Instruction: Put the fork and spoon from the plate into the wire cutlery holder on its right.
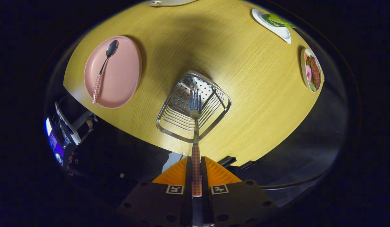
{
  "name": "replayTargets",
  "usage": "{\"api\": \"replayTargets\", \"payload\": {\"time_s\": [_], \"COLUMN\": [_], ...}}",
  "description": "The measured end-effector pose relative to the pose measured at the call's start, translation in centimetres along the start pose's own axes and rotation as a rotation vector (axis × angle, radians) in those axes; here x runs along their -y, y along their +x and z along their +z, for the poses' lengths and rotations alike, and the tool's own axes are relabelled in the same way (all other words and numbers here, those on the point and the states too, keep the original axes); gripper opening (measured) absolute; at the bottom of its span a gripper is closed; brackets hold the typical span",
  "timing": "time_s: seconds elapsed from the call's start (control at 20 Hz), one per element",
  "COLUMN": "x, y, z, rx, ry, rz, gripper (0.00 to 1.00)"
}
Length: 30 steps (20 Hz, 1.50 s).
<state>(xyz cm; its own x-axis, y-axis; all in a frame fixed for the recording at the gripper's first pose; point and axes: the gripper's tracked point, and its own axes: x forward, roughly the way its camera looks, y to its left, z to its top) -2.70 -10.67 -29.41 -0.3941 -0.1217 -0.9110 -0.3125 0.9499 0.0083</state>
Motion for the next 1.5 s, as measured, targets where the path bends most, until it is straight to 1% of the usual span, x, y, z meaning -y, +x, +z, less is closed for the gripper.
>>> {"api": "replayTargets", "payload": {"time_s": [0.1,0.2,0.3,0.4,0.5,0.65,0.75,0.8,0.95,1.1,1.15,1.2,1.35,1.5], "x": [-0.1,0.4,-0.1,0.1,-0.6,-5.0,-8.6,-10.4,-16.5,-22.1,-23.4,-24.3,-25.2,-25.2], "y": [-0.5,-1.6,-2.5,-3.6,-4.8,-7.9,-9.1,-9.2,-8.1,-4.9,-3.8,-2.6,0.4,2.3], "z": [0.0,0.7,1.5,1.5,1.6,2.3,4.1,4.6,6.8,9.4,10.3,11.3,14.1,15.3], "rx": [0.035,0.13,0.239,0.309,0.383,0.52,0.614,0.653,0.716,0.71,0.7,0.697,0.691,0.679], "ry": [-0.004,-0.003,0.025,0.061,0.086,0.108,0.121,0.128,0.165,0.195,0.209,0.228,0.284,0.317], "rz": [0.011,0.011,0.064,0.082,0.126,0.267,0.314,0.334,0.395,0.439,0.444,0.432,0.376,0.312], "gripper": [0.18,0.22,0.25,0.26,0.27,0.27,0.27,0.33,0.35,0.35,0.35,0.35,0.35,0.35]}}
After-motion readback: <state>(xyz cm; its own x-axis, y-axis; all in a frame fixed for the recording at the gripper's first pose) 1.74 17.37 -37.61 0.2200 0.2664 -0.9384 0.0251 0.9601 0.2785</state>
